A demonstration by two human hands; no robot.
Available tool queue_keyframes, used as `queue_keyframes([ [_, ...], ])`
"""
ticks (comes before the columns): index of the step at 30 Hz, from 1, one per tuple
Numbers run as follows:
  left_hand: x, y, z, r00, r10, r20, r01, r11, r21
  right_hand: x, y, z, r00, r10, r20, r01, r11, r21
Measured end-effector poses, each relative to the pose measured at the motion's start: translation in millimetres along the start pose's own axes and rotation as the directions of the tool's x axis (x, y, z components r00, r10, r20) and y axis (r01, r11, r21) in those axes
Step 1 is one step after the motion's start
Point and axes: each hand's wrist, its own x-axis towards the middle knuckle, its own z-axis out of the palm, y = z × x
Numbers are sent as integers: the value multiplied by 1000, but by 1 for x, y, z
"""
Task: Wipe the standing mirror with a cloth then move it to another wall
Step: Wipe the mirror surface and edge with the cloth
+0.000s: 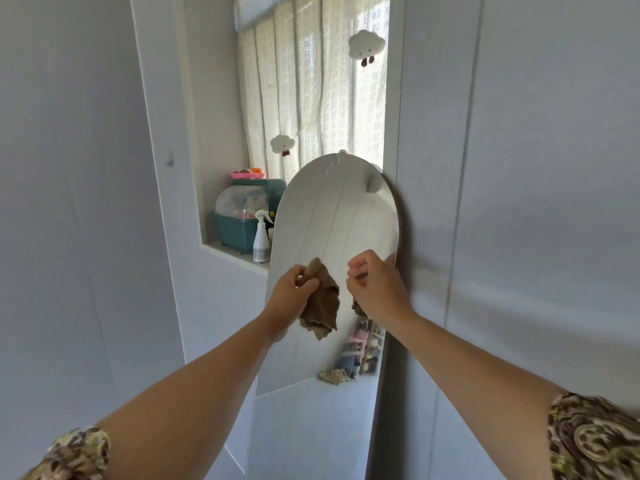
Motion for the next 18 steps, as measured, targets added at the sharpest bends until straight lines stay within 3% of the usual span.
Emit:
queue_keyframes([
  [4, 43, 12, -11, 965, 91, -244, -95, 996, -4, 29, -2, -8, 994, -104, -36, 93, 970, -226],
  [8, 92, 25, -16, 899, 144, -414, -110, 988, 106, 50, -5, -10, 920, -372, -124, 225, 761, -609],
  [12, 128, 41, -22, 806, 248, -538, -85, 947, 309, 61, -5, -11, 880, -443, -172, 211, 688, -694],
  [18, 163, 68, -26, 810, 198, -552, -74, 968, 239, 60, 2, -21, 869, -475, -138, 244, 654, -717],
])
